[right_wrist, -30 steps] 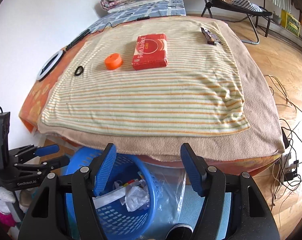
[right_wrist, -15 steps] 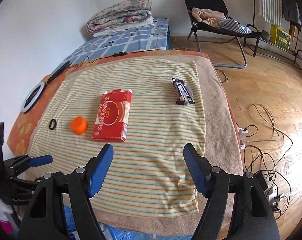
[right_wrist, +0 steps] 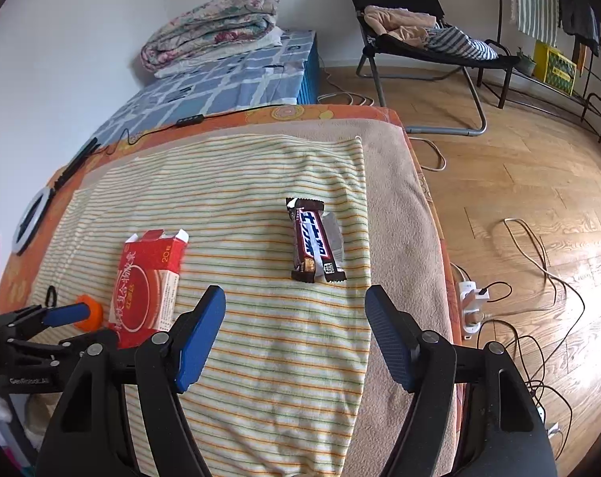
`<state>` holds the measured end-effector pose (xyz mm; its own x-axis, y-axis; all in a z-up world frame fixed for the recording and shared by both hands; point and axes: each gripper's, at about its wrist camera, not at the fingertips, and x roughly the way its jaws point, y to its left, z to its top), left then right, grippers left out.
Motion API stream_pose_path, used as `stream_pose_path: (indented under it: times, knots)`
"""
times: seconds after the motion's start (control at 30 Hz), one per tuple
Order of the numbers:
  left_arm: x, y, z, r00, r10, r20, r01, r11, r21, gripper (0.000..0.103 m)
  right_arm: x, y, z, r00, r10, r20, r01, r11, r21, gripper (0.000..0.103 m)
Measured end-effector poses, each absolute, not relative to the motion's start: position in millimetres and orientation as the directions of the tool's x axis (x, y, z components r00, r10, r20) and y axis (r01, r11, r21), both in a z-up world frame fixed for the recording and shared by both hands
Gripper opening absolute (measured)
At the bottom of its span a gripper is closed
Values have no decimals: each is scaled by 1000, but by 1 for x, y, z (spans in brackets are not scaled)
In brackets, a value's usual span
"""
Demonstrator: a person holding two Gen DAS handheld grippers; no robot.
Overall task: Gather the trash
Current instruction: 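Move the right gripper toward the chocolate bar while the left gripper approaches the red box, then grasp the chocolate bar with the right gripper while the left gripper grasps the red medicine box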
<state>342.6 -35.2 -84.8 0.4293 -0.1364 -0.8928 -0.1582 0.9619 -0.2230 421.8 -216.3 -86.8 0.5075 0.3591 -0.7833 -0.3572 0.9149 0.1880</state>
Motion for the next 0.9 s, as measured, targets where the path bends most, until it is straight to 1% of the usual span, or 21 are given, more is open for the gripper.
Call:
stream_pose_path:
  times: [0.07, 0.17, 0.37, 0.43, 0.5, 0.57, 0.73, 0.8, 0.83, 0.87, 0.9]
  knots:
    - [355, -35, -88, 423, -121, -898, -176, 961, -212, 85, 430, -217, -90, 506, 363, -782, -355, 914, 195, 72]
    - [372, -39, -95, 394, -81, -916, -178, 971, -162, 85, 441, -216, -95, 504, 363, -783, -355, 914, 196, 72]
    - [392, -39, -113, 343, -62, -937, -217, 966, -144, 85, 463, -213, -109, 492, 365, -790, -351, 914, 204, 72]
    - [396, -41, -118, 340, -65, -938, -222, 964, -147, 87, 469, -209, -113, 496, 354, -793, -352, 916, 189, 72]
    - [399, -44, -123, 336, -64, -940, -234, 961, -149, 91, 477, -205, -118, 492, 352, -796, -357, 916, 184, 72]
    - [403, -50, -126, 334, -67, -940, -227, 962, -150, 92, 485, -202, -122, 483, 360, -799, -361, 913, 193, 72]
    - [407, -74, -135, 315, 46, -948, -169, 986, -8, 93, 498, -190, -134, 462, 360, -810, -367, 910, 195, 72]
    - [405, -80, -137, 333, 69, -940, -147, 989, 20, 93, 500, -185, -140, 452, 347, -822, -373, 910, 179, 72]
    - [404, -81, -137, 343, 69, -937, -142, 990, 22, 93, 501, -183, -143, 451, 331, -829, -373, 914, 162, 70]
    - [403, -81, -138, 349, 65, -935, -141, 990, 16, 93, 502, -181, -146, 450, 317, -835, -371, 917, 148, 63]
    - [401, -80, -137, 356, 61, -933, -141, 990, 11, 92, 503, -181, -148, 446, 307, -841, -369, 919, 140, 53]
